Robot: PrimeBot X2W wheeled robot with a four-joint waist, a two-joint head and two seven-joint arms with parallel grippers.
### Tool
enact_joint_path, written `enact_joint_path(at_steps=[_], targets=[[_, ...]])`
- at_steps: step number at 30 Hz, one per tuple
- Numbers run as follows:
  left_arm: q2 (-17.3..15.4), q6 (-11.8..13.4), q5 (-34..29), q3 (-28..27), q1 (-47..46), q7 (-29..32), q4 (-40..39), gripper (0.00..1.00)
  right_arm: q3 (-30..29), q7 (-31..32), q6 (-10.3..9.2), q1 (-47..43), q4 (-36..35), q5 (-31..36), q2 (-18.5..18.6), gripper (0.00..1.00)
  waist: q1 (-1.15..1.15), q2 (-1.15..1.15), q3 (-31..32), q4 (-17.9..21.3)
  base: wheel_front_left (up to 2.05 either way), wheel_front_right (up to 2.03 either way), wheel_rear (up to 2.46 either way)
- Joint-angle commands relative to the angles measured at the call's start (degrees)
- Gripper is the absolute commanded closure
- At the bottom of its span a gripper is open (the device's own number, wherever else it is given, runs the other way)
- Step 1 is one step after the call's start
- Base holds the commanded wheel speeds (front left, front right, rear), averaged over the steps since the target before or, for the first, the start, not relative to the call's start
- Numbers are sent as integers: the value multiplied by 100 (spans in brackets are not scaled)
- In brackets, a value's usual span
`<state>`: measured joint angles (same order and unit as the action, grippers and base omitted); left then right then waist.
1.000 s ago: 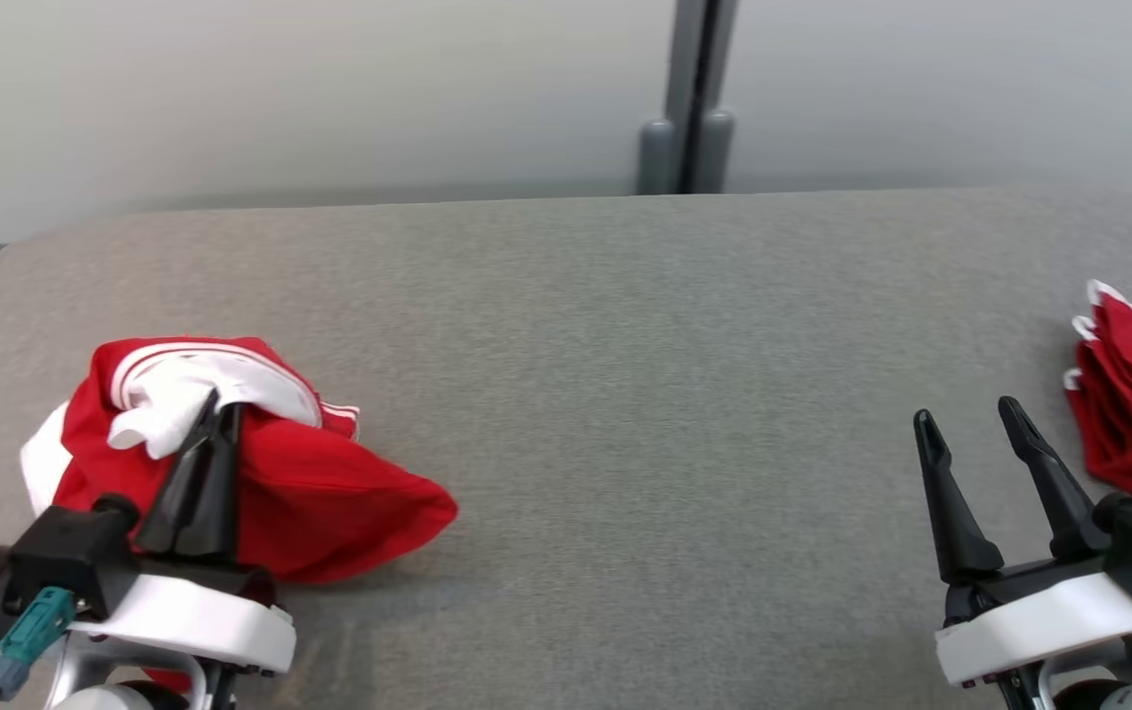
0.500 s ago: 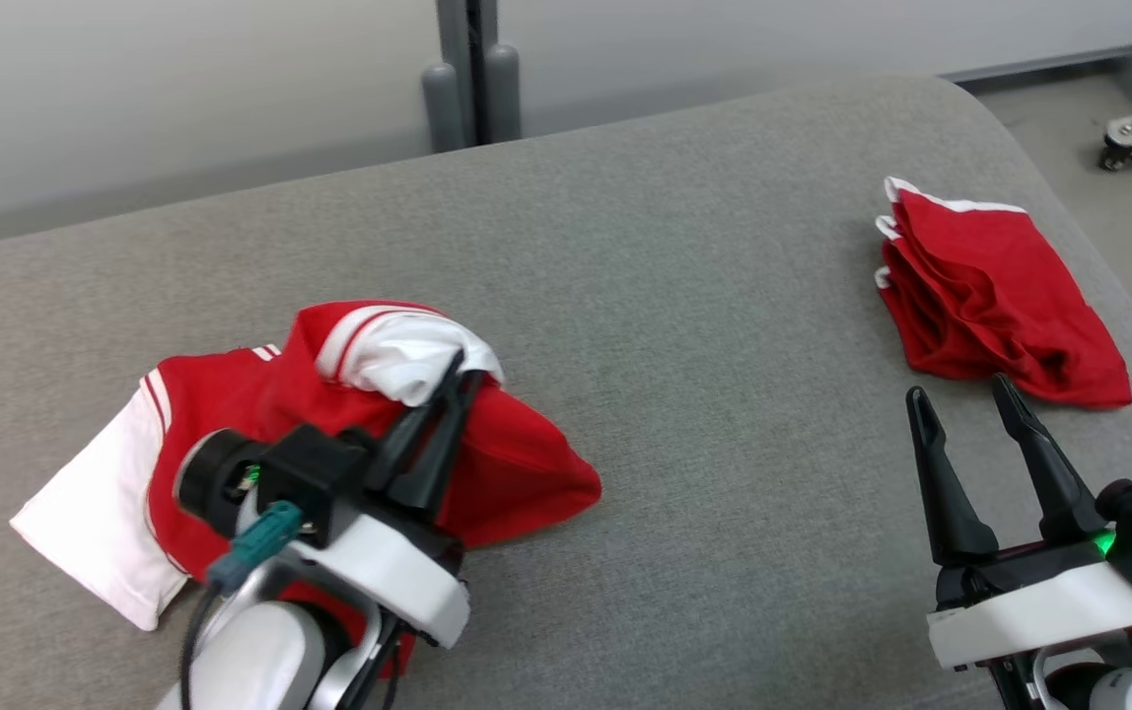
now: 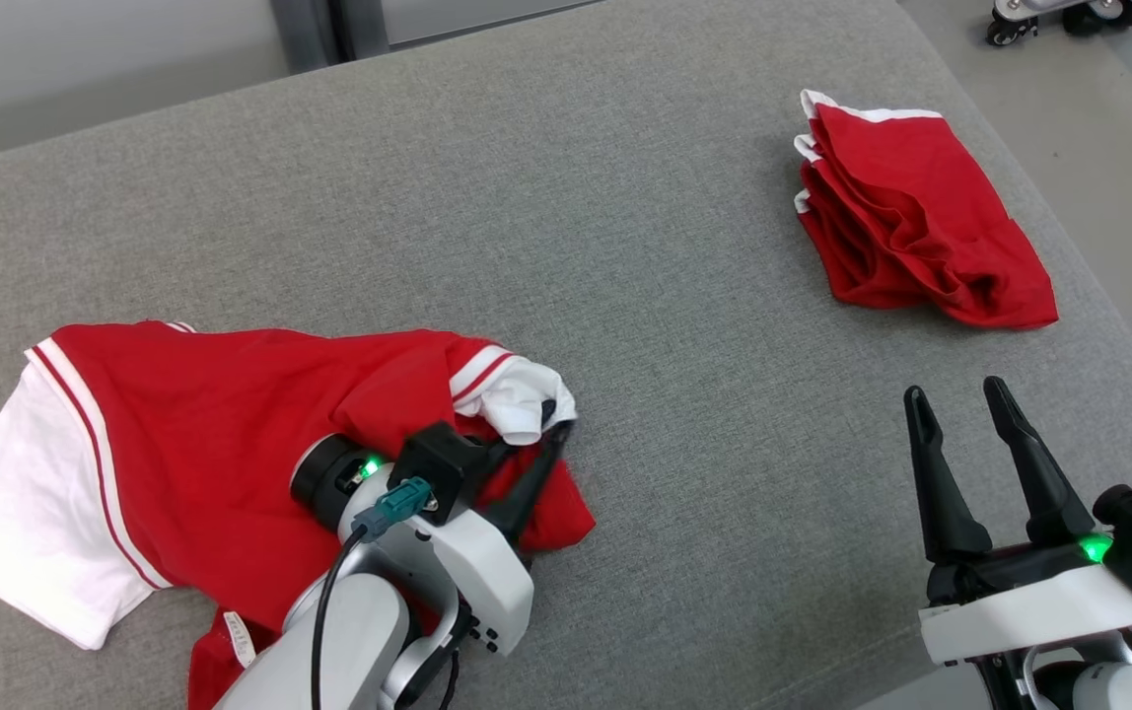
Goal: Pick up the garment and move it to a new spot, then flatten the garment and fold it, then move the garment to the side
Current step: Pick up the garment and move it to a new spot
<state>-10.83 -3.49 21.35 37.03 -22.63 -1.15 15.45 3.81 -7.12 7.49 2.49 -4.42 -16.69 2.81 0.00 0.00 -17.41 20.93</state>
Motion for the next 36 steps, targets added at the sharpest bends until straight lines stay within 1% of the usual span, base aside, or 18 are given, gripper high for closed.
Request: enact_joint_path(at_steps=[1,3,7,11,13,15,16,17,18,22,25,29,36], targets=[[14,-24,21,5,-95,-59,0,0,-48,-39,1,46,46,5,26,0,0,0,0,-32,0,0,0],[15,-50,8,35,-126,-157,51,0,-98,-60,1,45,85,22,26,0,0,0,21,-111,0,0,0],[84,-84,107,-21,-123,-435,-194,0,-171,-31,1,90,96,104,26,0,0,0,117,-345,0,0,0],[30,19,185,-186,-67,-645,-553,0,-251,58,1,140,60,189,26,0,0,0,252,-654,0,0,0],[-20,113,242,-327,-11,-710,-735,0,-277,90,1,155,25,238,28,0,0,0,317,-808,0,0,0],[-90,264,305,-526,54,-772,-873,0,-290,132,1,158,11,267,26,0,0,0,381,-960,0,0,0],[-183,452,336,-749,116,-824,-955,0,-317,168,1,146,-16,296,27,0,0,0,441,-1107,0,0,0],[-232,533,367,-860,151,-847,-993,0,-327,187,1,136,-27,311,28,0,0,0,468,-1174,0,0,0],[-249,605,447,-988,183,-891,-1036,0,-327,200,1,129,-37,325,27,0,0,0,496,-1231,0,0,0],[-513,905,572,-1497,405,-1013,-1123,0,-350,251,1,69,-61,359,28,0,0,0,607,-1450,0,0,0],[-681,1077,706,-1857,627,-1099,-1124,0,-350,306,1,35,-53,378,27,0,0,0,691,-1575,0,0,0],[-867,1238,887,-2260,1035,-1195,-1133,0,-345,360,1,-45,-28,426,27,0,0,0,816,-1693,0,0,0],[-1131,1369,1022,-2595,1752,-1250,-1365,0,-346,452,1,-209,38,468,28,0,0,0,1069,-1827,0,0,0]])
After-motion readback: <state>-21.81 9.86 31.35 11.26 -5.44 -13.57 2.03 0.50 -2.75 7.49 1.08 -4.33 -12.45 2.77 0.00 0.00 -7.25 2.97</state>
